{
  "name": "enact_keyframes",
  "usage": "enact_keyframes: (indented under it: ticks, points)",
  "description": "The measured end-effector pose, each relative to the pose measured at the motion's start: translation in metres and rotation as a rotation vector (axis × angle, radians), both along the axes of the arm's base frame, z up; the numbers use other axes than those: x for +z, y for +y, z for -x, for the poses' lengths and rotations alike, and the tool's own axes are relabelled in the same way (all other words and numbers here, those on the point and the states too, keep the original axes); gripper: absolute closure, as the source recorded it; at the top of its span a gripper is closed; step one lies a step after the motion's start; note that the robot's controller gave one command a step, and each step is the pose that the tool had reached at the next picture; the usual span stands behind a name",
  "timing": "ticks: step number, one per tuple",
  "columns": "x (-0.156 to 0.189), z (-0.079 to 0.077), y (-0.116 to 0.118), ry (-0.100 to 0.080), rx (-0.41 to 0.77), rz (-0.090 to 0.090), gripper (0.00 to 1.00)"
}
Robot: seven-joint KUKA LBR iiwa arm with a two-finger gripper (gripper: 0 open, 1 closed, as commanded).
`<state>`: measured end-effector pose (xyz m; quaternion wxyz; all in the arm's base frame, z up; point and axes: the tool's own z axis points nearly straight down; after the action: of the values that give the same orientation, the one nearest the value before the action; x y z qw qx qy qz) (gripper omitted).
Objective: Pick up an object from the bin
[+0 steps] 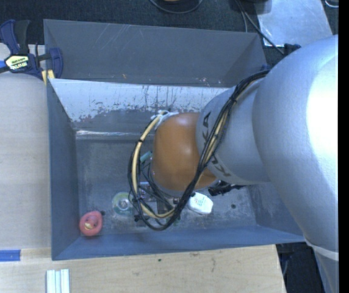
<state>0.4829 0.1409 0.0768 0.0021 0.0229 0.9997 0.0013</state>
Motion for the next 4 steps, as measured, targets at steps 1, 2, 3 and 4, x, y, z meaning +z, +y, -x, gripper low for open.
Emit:
enact_keyframes:
  ticks: [1,2,3,4]
  points:
    - [0.018,0.002,-0.001,0.007,0.0,0.002,1.0]
    - [0.054,-0.001,0.0,-0.002,0.001,-0.001,1.0]
    - [0.054,0.0,0.0,-0.002,0.0,-0.001,1.0]
    - [0.057,0.0,0.0,-0.001,0.0,0.0,1.0]
